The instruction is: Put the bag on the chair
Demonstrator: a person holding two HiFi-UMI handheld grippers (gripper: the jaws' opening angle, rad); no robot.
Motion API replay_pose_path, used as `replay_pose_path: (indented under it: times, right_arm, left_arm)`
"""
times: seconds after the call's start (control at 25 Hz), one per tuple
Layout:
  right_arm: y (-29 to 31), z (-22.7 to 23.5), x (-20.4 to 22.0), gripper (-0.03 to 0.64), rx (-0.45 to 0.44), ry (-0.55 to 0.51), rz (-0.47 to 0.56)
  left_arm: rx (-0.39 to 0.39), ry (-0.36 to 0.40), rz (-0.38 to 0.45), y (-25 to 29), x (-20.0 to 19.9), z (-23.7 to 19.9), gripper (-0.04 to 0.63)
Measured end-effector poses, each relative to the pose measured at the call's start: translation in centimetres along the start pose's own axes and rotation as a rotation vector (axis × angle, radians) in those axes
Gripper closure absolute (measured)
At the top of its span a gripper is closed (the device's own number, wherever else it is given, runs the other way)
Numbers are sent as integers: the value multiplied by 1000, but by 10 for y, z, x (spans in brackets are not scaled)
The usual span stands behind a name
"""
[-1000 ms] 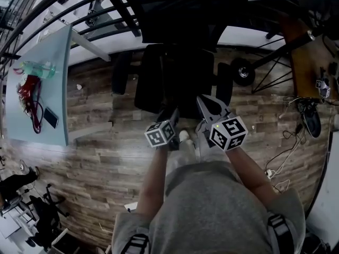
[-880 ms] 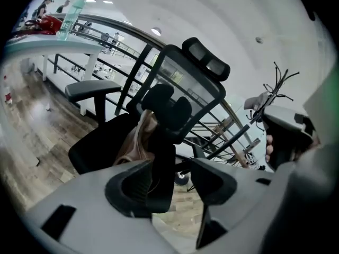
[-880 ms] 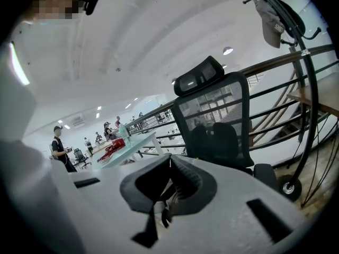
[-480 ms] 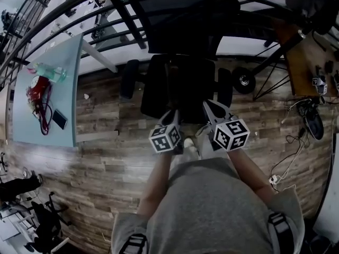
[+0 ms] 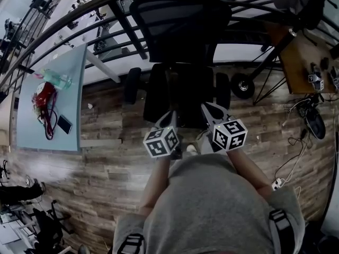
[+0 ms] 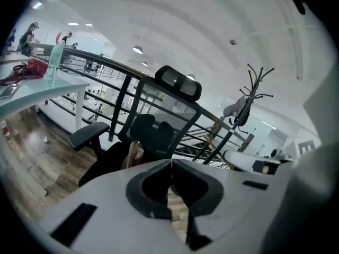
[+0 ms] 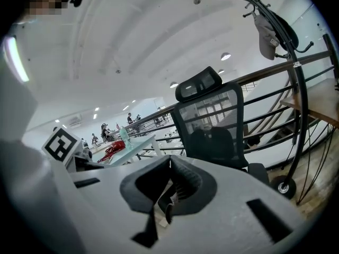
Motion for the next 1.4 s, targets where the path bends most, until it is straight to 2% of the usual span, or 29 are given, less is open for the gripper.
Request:
replay_pose_path:
  times: [0.16,0.44,0.96,1.4]
  right_arm:
    - [-7,-5,-1,614,-13,-10,-2]
    - [-10,-13,-7,614,-24,-12,3]
    - [-13,-16,-23,614,-5,-54,17]
    - [-15,-16,-25,614,-15,-46,20]
  left_arm:
    - [-25,-7,5,-12,-10,1,593]
    - [2,15,36,-25,-26,8,594]
    - [13,32,30,-25,-29,8,594]
    - [6,27,54,-30,-31,13,594]
Point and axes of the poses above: the fingertips, and each gripper's own axes: y forward along the fingers, z to its right, x out of its underside, the point moved 3 cm from there along -y, backward along the fingers, and after that the axes turned 3 degrees about -z, right-handed, at the moved point
